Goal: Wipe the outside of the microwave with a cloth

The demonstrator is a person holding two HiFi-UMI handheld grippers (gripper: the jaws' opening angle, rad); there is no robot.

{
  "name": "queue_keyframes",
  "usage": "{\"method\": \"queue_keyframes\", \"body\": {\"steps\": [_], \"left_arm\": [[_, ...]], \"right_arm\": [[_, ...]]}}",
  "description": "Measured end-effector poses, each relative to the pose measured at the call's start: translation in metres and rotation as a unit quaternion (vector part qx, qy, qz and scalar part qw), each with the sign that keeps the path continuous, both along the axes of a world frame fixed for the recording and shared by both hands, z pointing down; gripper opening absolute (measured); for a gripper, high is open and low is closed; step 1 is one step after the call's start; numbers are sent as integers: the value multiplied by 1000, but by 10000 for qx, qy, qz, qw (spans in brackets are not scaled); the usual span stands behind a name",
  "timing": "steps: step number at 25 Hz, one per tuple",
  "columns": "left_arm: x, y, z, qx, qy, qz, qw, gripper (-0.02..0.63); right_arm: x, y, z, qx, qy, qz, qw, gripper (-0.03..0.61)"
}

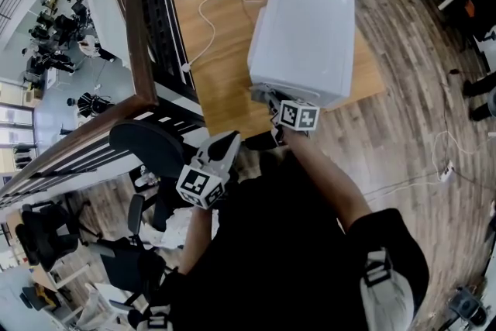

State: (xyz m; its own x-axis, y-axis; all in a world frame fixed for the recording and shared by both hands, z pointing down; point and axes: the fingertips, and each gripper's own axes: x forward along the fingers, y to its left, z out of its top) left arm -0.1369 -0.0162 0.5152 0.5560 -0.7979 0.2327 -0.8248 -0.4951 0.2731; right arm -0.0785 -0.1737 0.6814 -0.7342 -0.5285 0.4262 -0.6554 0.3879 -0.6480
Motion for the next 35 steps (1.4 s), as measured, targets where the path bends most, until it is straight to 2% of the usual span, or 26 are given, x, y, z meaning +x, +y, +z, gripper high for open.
{"method": "queue_keyframes", "body": {"steps": [16,35], "left_arm": [[20,-13,-3,67,27,262,9996,2],[30,-13,-6,100,78,365,9993,2]], "right_arm": [[43,2,-4,67,-37,251,9997,18],[91,5,-9,132,-25,508,9986,18]]}}
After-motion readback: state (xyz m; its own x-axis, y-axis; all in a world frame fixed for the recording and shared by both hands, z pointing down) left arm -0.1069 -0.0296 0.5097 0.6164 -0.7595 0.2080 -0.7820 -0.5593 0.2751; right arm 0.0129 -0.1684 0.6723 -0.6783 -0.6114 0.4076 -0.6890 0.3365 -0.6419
